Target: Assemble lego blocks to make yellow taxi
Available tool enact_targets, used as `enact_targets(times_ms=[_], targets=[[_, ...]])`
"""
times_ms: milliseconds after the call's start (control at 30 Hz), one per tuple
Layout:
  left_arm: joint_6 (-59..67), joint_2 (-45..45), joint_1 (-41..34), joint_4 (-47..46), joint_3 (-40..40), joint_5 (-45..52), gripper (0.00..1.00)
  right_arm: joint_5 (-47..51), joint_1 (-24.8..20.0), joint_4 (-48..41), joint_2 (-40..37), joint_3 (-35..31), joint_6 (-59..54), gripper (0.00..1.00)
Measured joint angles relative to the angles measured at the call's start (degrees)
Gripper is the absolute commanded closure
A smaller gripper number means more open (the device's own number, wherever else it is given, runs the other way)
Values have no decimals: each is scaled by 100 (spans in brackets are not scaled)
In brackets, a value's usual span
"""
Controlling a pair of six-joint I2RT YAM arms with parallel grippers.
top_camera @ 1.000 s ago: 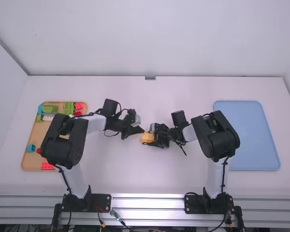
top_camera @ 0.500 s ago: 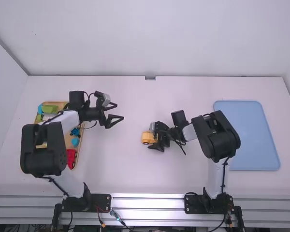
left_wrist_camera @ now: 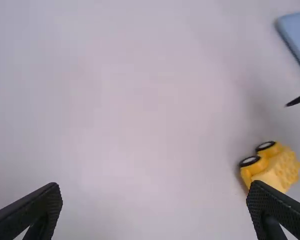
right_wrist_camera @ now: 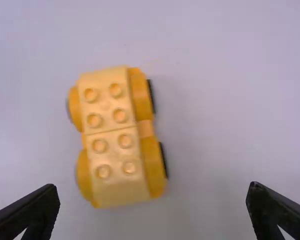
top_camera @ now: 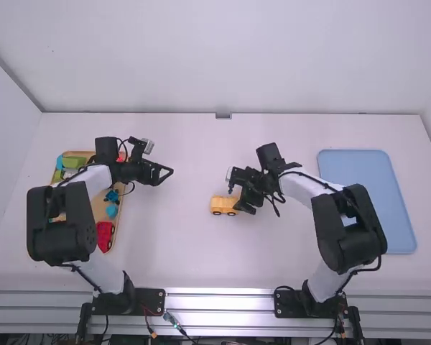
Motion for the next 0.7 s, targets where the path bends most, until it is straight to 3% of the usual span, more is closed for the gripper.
enact_targets(times_ms=[200,333,367,467,633,700], targets=[[-990,-623,11,-654,0,-1257,1,437,-2,20,-55,15,-2,1],[-2498,-1445,15,-1644,0,-3285,1,570,0,219,-55,17,-9,1],[-2498,-1445,15,-1644,0,-3285,1,570,0,219,-55,17,-9,1],[-3403,-1904,15,-2391,0,-4710,1,608,0,404,-55,15,-15,1],[-3757,-2079,76,-3047,0,-6192,1,634,0,581,-55,15,-22,1],[-3598,-2079,221,-3117,0,-6343,1,638,0,597,-55,15,-13,1]])
